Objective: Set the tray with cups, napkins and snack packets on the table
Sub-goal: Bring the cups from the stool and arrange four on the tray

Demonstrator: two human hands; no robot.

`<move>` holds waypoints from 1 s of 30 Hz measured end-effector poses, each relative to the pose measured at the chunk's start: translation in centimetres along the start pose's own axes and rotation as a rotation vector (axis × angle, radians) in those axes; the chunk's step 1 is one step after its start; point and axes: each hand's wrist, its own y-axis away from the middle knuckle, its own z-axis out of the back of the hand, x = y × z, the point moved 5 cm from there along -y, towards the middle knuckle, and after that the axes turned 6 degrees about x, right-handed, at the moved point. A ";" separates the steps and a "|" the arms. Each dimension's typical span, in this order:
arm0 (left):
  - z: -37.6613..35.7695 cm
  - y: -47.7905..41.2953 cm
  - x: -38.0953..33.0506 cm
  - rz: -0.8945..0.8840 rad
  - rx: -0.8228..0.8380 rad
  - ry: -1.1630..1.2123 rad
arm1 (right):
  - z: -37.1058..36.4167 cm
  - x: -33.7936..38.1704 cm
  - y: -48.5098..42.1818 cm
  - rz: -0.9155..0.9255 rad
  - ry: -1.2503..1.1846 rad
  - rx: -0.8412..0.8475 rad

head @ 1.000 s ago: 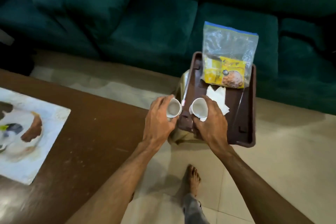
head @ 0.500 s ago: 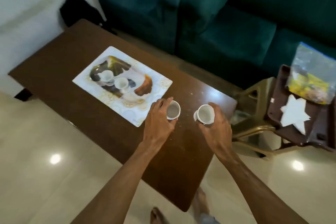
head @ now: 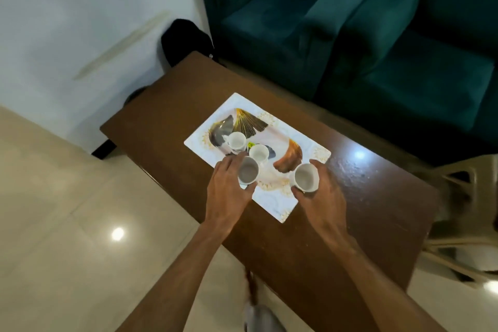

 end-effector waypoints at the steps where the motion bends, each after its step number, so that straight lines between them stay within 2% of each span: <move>1: 0.3 -1.0 0.7 -0.002 0.002 0.013 | -0.8 0.4 -0.8 -0.013 -0.010 0.002; 7: 2.0 -9.7 3.9 -0.029 0.034 0.022 | -5.0 3.1 -7.0 -0.095 -0.029 -0.021; 12: 0.8 -15.4 5.4 -0.062 0.121 -0.002 | -7.3 3.3 -11.4 -0.212 -0.011 -0.051; 16: -2.0 -20.5 6.4 -0.100 0.185 -0.060 | -9.6 2.4 -14.9 -0.262 -0.001 -0.095; 21: -7.2 -26.1 8.2 -0.182 0.282 -0.112 | -13.3 0.0 -19.4 -0.331 0.064 -0.059; 26: -11.3 -28.4 10.2 -0.246 0.390 -0.164 | -15.4 -2.0 -21.1 -0.333 0.173 0.013; 30: -12.8 -28.7 11.3 -0.294 0.410 -0.165 | -16.6 -2.8 -21.6 -0.326 0.158 0.041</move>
